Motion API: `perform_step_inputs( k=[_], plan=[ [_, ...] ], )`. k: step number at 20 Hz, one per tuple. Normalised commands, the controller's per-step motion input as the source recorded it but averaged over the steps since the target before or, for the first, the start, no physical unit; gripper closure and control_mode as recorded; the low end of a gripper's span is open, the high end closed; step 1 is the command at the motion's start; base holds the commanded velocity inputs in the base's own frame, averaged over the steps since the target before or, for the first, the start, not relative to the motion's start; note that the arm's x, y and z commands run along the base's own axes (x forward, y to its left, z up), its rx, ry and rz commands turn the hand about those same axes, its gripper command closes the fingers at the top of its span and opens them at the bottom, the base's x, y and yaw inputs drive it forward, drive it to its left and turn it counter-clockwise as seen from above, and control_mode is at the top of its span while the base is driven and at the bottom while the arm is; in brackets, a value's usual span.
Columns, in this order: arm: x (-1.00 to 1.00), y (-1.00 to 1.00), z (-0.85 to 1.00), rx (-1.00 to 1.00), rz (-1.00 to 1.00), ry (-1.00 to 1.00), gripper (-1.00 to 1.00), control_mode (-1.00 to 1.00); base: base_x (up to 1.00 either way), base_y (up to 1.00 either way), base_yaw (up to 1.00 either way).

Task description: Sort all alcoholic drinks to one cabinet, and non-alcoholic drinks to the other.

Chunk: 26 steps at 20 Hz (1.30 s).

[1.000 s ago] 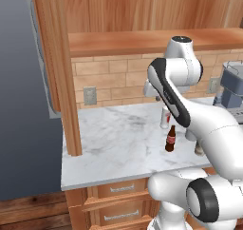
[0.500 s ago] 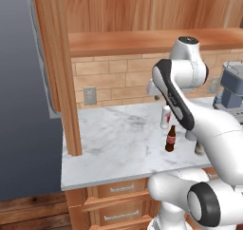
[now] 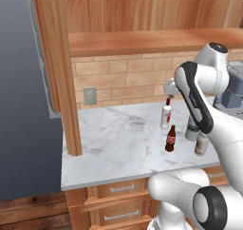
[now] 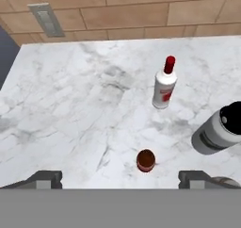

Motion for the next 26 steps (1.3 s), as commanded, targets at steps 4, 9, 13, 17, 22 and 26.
perform_step_inputs(
  k=[4,9,13,17,22,26],
  plan=[
    [-0.01,-0.59,0.00,0.04,0.00,-0.03,-1.00,-1.00,0.00,0.00,0.00],
    [-0.02,-0.61,-0.03,0.04,0.00,0.00,-1.00,-1.00,0.00,0.00,0.00],
    [-0.09,-0.67,-0.03,0.13,0.00,-0.06,-1.00,-1.00,0.00,0.00,0.00],
    [-0.19,-0.69,-0.04,0.15,0.00,-0.13,-1.00,-1.00,0.00,0.00,0.00],
    [-0.31,-0.57,-0.12,0.15,0.02,-0.21,-1.00,-1.00,0.00,0.00,0.00],
    [-0.28,-0.41,-0.22,0.12,0.03,-0.30,-1.00,-1.00,0.00,0.00,0.00]
  ],
)
